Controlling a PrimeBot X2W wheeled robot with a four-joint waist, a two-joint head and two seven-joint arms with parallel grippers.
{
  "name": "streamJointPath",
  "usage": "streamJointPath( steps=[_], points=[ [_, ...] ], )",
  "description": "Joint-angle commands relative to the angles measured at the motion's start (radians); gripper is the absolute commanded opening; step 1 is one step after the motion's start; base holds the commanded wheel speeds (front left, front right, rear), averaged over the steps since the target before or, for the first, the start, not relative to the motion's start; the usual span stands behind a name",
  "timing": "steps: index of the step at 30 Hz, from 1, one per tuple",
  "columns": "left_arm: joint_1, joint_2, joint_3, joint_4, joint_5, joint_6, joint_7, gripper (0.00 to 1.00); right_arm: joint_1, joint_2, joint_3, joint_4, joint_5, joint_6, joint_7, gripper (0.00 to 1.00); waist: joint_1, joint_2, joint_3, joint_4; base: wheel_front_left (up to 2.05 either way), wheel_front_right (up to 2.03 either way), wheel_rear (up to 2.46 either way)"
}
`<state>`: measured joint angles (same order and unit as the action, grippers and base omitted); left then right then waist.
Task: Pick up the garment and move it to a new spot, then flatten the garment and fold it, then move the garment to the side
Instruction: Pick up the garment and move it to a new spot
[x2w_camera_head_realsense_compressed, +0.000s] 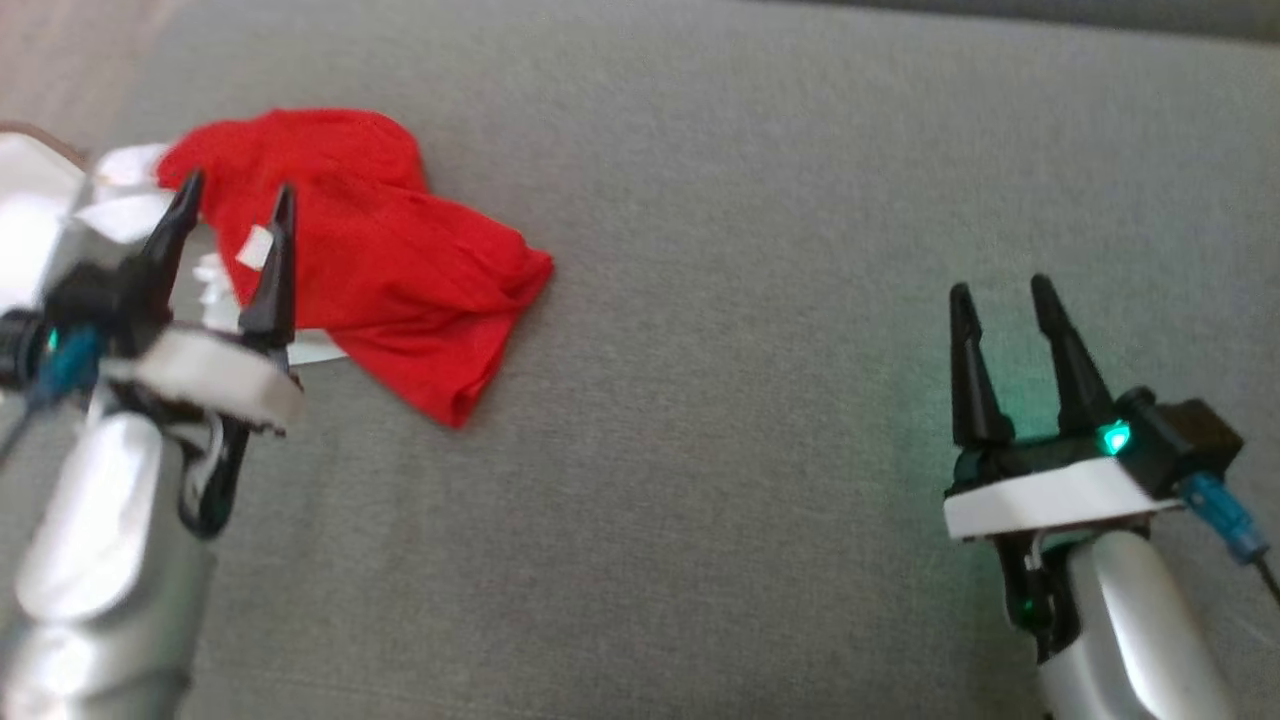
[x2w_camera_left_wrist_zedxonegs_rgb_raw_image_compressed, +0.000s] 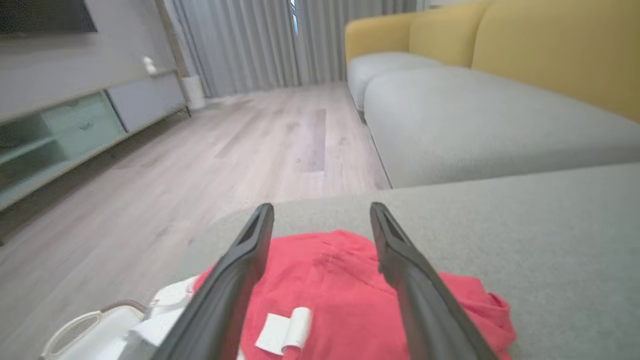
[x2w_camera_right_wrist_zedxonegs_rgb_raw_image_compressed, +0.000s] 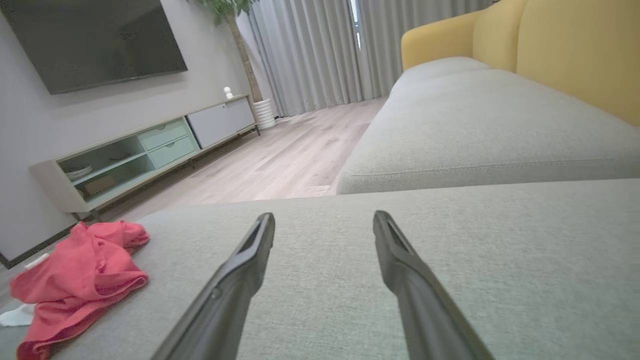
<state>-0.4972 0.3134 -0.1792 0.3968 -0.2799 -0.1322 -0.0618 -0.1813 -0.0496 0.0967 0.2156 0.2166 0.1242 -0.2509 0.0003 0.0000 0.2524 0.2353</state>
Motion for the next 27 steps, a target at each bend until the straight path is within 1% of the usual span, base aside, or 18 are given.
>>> streamJointPath(
  steps=[1,2,5,6,7,9,12,13,14,15,17,19,24,27],
  points=[
    [-0.067,0.074,-0.031,0.004,-0.058,0.002,0.050,1.00,-0.037,-0.001,0.017,-0.043,-0.010,0.007,-0.011,1.00,-0.0003,0.0000,0.053,-0.037,0.00,0.00,0.00],
    [-0.067,0.074,-0.031,0.004,-0.058,0.002,0.050,1.00,-0.037,-0.001,0.017,-0.043,-0.010,0.007,-0.011,1.00,-0.0003,0.0000,0.053,-0.037,0.00,0.00,0.00],
    [-0.131,0.153,-0.167,0.050,-0.172,0.002,0.144,1.00,-0.055,-0.001,0.004,-0.058,-0.017,0.007,-0.011,1.00,-0.0003,0.0000,0.085,-0.053,0.00,0.00,0.00],
    [-0.165,0.197,-0.242,0.072,-0.238,0.002,0.188,1.00,-0.064,-0.001,0.003,-0.068,-0.020,0.007,-0.011,1.00,-0.0003,0.0000,0.103,-0.064,0.00,0.00,0.00],
    [-0.165,0.197,-0.242,0.072,-0.238,0.002,0.188,1.00,-0.064,-0.001,0.003,-0.068,-0.020,0.007,-0.011,1.00,-0.0003,0.0000,0.103,-0.064,0.00,0.00,0.00],
    [-0.191,0.232,-0.310,0.095,-0.296,0.002,0.221,1.00,-0.071,-0.001,0.002,-0.076,-0.022,0.007,-0.011,1.00,-0.0003,0.0000,0.117,-0.072,0.00,0.00,0.00],
    [-0.224,0.266,-0.400,0.123,-0.376,0.002,0.257,1.00,-0.077,-0.001,-0.001,-0.084,-0.027,0.007,-0.011,1.00,-0.0003,0.0000,0.132,-0.083,0.00,0.00,0.00],
    [-0.233,0.275,-0.423,0.130,-0.399,0.002,0.259,0.92,-0.078,-0.001,-0.002,-0.086,-0.028,0.007,-0.011,1.00,-0.0003,0.0000,0.135,-0.086,0.00,0.00,0.00],
    [-0.244,0.284,-0.441,0.136,-0.419,0.002,0.254,0.38,-0.079,-0.001,-0.003,-0.088,-0.028,0.007,-0.011,1.00,-0.0003,0.0000,0.137,-0.089,0.00,0.00,0.00],
    [-0.254,0.292,-0.456,0.143,-0.434,0.002,0.242,0.00,-0.079,-0.001,-0.005,-0.090,-0.029,0.007,-0.011,1.00,-0.0003,0.0000,0.139,-0.091,0.00,0.00,0.00],
    [-0.274,0.306,-0.483,0.155,-0.450,0.002,0.205,0.00,-0.080,-0.001,-0.006,-0.090,-0.029,0.007,-0.011,1.00,-0.0003,0.0000,0.138,-0.096,0.00,0.00,0.00],
    [-0.299,0.320,-0.502,0.163,-0.443,0.002,0.133,0.00,-0.080,-0.001,-0.005,-0.088,-0.028,0.007,-0.011,1.00,-0.0003,0.0000,0.133,-0.102,0.00,0.00,0.00],
    [-0.364,0.329,-0.473,0.182,-0.373,0.007,-0.137,0.00,-0.078,-0.001,0.000,-0.083,-0.018,0.007,-0.011,1.00,-0.0003,0.0000,0.102,-0.119,0.00,0.00,0.00],
    [-0.390,0.332,-0.455,0.128,-0.316,0.014,-0.191,0.00,-0.072,-0.001,0.001,-0.079,-0.009,0.007,-0.011,1.00,-0.0003,0.0000,0.075,-0.129,0.00,0.00,0.00]
  ],
)
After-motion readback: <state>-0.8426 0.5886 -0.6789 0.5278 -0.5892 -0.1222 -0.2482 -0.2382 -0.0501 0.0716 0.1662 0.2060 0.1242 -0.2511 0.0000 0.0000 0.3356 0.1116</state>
